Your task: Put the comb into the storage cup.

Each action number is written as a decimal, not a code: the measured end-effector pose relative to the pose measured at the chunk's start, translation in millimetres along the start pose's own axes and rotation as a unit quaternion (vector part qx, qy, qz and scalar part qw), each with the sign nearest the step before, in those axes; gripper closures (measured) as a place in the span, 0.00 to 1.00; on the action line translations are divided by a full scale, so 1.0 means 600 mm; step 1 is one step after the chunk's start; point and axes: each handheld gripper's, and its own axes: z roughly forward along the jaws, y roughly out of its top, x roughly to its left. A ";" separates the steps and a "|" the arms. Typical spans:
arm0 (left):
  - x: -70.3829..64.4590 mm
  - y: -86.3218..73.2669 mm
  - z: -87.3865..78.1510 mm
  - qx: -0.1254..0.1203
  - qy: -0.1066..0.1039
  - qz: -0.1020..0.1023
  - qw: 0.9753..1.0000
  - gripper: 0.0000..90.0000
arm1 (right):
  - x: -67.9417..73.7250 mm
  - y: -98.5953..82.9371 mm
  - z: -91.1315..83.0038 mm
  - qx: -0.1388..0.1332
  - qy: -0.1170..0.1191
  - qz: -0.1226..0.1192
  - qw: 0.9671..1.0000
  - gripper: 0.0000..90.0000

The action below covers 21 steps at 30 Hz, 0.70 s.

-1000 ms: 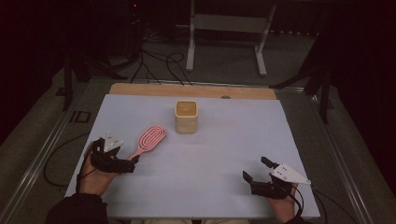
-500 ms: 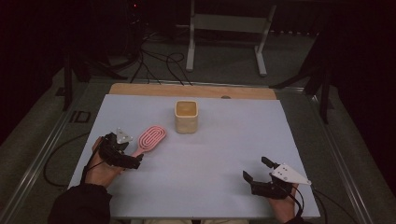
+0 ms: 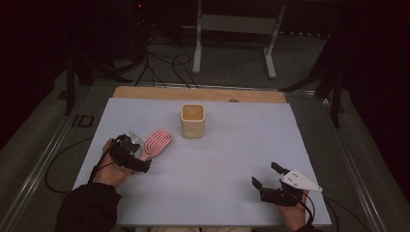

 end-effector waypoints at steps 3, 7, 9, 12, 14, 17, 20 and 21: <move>-0.003 0.007 0.009 0.017 -0.003 0.003 1.000 0.00 | 0.000 0.000 0.000 0.000 0.000 0.000 1.000 0.10; -0.003 0.013 0.020 0.042 -0.010 0.004 0.999 0.01 | -0.001 0.000 0.000 0.000 -0.002 -0.001 1.000 0.10; -0.001 0.016 0.024 0.050 -0.014 0.000 0.999 0.02 | -0.001 0.000 0.000 0.000 -0.001 -0.001 1.000 0.10; 0.003 0.018 0.029 0.064 -0.024 -0.006 0.998 0.03 | 0.000 0.000 0.000 0.001 -0.001 -0.001 1.000 0.10; 0.006 0.019 0.032 0.072 -0.032 -0.011 0.997 0.04 | 0.000 0.000 0.000 0.001 -0.001 -0.001 1.000 0.10; 0.007 0.020 0.036 0.085 -0.035 -0.016 0.996 0.06 | -0.001 -0.001 0.001 0.002 -0.001 -0.002 1.000 0.10; 0.010 0.021 0.040 0.096 -0.040 -0.019 0.994 0.10 | 0.000 -0.001 0.002 0.004 -0.001 -0.003 1.000 0.10; 0.011 0.021 0.042 0.099 -0.039 -0.019 0.994 0.11 | 0.000 -0.001 0.002 0.005 -0.002 -0.004 1.000 0.10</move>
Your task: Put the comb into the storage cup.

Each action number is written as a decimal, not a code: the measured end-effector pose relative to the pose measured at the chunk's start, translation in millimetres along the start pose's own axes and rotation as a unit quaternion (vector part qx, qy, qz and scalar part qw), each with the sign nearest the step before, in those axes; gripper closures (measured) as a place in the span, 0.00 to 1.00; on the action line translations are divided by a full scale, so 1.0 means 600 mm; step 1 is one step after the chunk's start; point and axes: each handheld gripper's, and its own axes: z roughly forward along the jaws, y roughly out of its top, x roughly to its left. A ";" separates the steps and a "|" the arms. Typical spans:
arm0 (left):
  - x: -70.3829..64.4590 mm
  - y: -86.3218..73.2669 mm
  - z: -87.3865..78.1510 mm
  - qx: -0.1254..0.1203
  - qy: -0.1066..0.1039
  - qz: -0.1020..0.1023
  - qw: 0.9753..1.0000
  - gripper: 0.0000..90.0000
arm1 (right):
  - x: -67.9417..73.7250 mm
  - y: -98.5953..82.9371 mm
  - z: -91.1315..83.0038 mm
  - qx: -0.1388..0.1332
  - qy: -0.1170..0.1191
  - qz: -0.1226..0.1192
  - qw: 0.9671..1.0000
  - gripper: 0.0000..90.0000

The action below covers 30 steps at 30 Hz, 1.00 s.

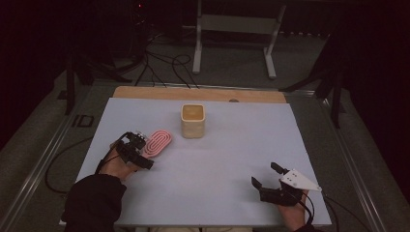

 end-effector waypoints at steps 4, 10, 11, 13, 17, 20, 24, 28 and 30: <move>0.002 0.001 0.004 0.011 -0.005 -0.002 1.000 0.21 | 0.000 0.000 0.000 -0.001 0.000 0.001 1.000 0.10; 0.002 0.005 0.008 0.024 -0.020 -0.007 0.999 0.43 | 0.000 0.000 0.001 0.001 0.001 0.001 1.000 0.10; 0.003 0.007 0.008 0.028 -0.022 -0.007 0.999 0.47 | 0.000 0.000 0.000 0.002 0.000 0.001 1.000 0.10; 0.002 0.010 0.008 0.037 -0.029 -0.008 0.999 0.51 | 0.000 -0.001 0.000 0.002 -0.001 0.002 1.000 0.10; 0.002 0.016 0.009 0.049 -0.036 -0.011 0.998 0.59 | 0.000 -0.001 0.001 0.003 -0.003 0.001 1.000 0.10; 0.007 0.021 0.010 0.059 -0.043 -0.020 0.997 0.62 | 0.000 -0.001 0.001 0.004 -0.002 0.000 1.000 0.10; 0.010 0.024 0.010 0.065 -0.043 -0.024 0.997 0.69 | 0.000 -0.001 0.001 0.004 -0.002 0.000 1.000 0.10; 0.011 0.027 0.010 0.074 -0.042 -0.020 0.996 0.74 | 0.000 -0.001 0.002 0.005 -0.002 -0.001 1.000 0.10; 0.010 0.028 0.010 0.076 -0.042 -0.021 0.996 0.74 | -0.001 -0.001 0.002 0.005 -0.001 -0.001 1.000 0.10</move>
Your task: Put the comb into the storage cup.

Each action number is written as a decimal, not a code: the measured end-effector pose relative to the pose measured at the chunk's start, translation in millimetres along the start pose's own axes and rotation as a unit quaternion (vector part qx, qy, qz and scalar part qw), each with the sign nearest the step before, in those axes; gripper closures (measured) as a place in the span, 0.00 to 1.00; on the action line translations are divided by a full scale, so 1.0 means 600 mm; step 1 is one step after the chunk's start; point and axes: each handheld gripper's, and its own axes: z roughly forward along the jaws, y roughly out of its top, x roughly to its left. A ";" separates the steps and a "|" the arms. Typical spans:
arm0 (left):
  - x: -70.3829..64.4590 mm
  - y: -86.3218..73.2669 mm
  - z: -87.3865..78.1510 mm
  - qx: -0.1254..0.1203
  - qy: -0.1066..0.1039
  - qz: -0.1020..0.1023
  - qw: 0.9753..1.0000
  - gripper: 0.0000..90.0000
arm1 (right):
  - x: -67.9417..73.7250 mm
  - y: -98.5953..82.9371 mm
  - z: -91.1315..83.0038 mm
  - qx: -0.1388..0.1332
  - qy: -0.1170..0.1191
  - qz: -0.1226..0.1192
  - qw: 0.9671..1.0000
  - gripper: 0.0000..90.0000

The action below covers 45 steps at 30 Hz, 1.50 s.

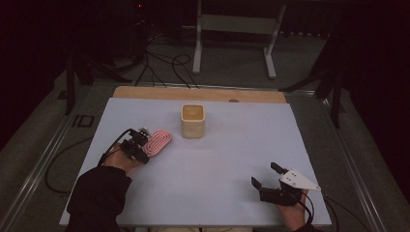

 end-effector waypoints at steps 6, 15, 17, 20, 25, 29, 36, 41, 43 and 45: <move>0.001 0.005 -0.001 0.014 -0.001 0.004 1.000 0.76 | 0.000 0.000 0.000 0.002 0.000 0.000 1.000 0.10; 0.001 0.007 -0.002 0.029 -0.011 -0.007 0.999 0.77 | 0.000 0.000 0.001 0.003 0.000 0.000 1.000 0.10; 0.001 0.007 -0.002 0.029 -0.011 -0.011 0.999 0.77 | 0.000 0.000 0.001 0.003 -0.001 0.000 1.000 0.10; 0.001 0.007 -0.001 0.029 -0.013 -0.012 0.999 0.77 | 0.001 0.000 0.001 0.004 -0.001 0.000 1.000 0.10; 0.005 0.003 -0.001 0.020 -0.022 -0.029 0.999 0.77 | 0.001 0.000 0.002 0.005 -0.003 -0.001 1.000 0.10; 0.001 0.003 0.000 0.018 -0.014 -0.032 0.999 0.77 | 0.001 0.000 0.003 0.007 -0.002 -0.003 1.000 0.10; 0.000 -0.002 -0.003 0.002 -0.013 -0.033 0.999 0.78 | -0.001 -0.001 0.002 0.007 -0.004 0.000 1.000 0.10; -0.005 -0.001 -0.007 -0.018 -0.015 -0.032 0.999 0.78 | -0.001 -0.001 0.002 0.009 -0.004 0.000 1.000 0.10; -0.007 0.000 -0.009 -0.022 -0.015 -0.031 0.999 0.78 | -0.001 -0.001 0.002 0.009 -0.004 0.000 1.000 0.10; -0.010 0.000 -0.012 -0.028 -0.013 -0.030 0.999 0.78 | -0.001 -0.001 0.002 0.008 -0.004 0.000 1.000 0.10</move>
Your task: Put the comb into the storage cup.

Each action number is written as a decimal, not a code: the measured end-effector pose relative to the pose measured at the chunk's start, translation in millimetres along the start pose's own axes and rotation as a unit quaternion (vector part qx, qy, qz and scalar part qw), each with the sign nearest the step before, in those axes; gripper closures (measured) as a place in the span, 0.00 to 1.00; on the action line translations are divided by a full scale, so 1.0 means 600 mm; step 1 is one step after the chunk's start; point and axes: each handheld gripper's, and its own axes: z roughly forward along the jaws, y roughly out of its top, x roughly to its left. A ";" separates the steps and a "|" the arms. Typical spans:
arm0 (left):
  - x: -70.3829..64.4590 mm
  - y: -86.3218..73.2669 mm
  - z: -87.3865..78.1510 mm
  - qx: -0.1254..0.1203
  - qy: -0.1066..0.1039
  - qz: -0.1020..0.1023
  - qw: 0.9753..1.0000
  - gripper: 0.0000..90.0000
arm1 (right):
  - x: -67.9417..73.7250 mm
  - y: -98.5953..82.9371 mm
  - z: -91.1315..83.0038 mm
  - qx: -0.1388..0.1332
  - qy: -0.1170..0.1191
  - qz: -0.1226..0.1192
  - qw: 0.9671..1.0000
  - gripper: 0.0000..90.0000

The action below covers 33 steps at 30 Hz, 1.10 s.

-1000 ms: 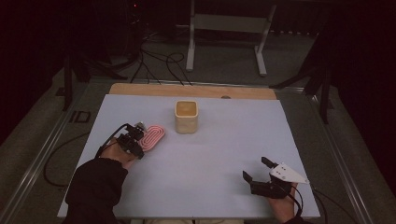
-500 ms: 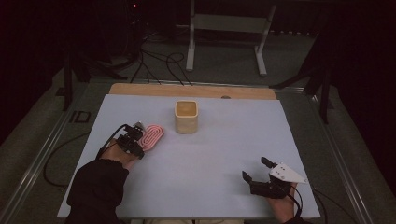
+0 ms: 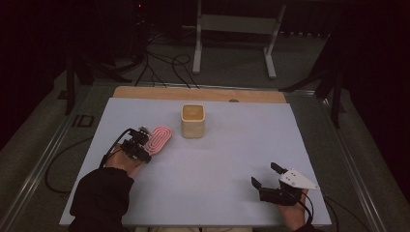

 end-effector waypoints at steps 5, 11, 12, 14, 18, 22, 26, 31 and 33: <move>-0.003 -0.002 -0.008 -0.013 0.000 0.004 1.000 0.78 | 0.000 0.000 0.000 0.001 0.001 0.001 1.000 0.10; -0.009 -0.007 -0.021 -0.035 0.009 0.007 0.999 0.78 | 0.000 0.000 0.000 0.001 0.001 0.001 1.000 0.10; -0.010 -0.007 -0.023 -0.040 0.011 0.007 0.999 0.78 | 0.000 0.000 0.000 0.001 0.001 0.001 1.000 0.10; -0.012 -0.009 -0.027 -0.047 0.014 0.007 0.999 0.78 | 0.000 0.000 0.000 0.001 0.001 0.001 1.000 0.10; -0.015 -0.012 -0.035 -0.066 0.019 0.006 0.998 0.78 | 0.000 0.000 0.000 0.001 0.001 0.001 1.000 0.10; -0.019 -0.016 -0.039 -0.077 0.022 0.008 0.997 0.78 | 0.000 0.000 0.000 0.001 0.001 0.001 1.000 0.10; -0.022 -0.023 -0.043 -0.095 0.026 0.007 0.995 0.78 | 0.000 0.000 0.000 0.001 0.002 0.001 1.000 0.10; -0.024 -0.030 -0.045 -0.116 0.022 0.001 0.993 0.78 | 0.000 0.000 0.001 0.001 0.002 0.001 1.000 0.10; -0.024 -0.034 -0.047 -0.125 0.021 -0.001 0.992 0.78 | 0.000 0.000 0.001 0.001 0.003 0.001 1.000 0.10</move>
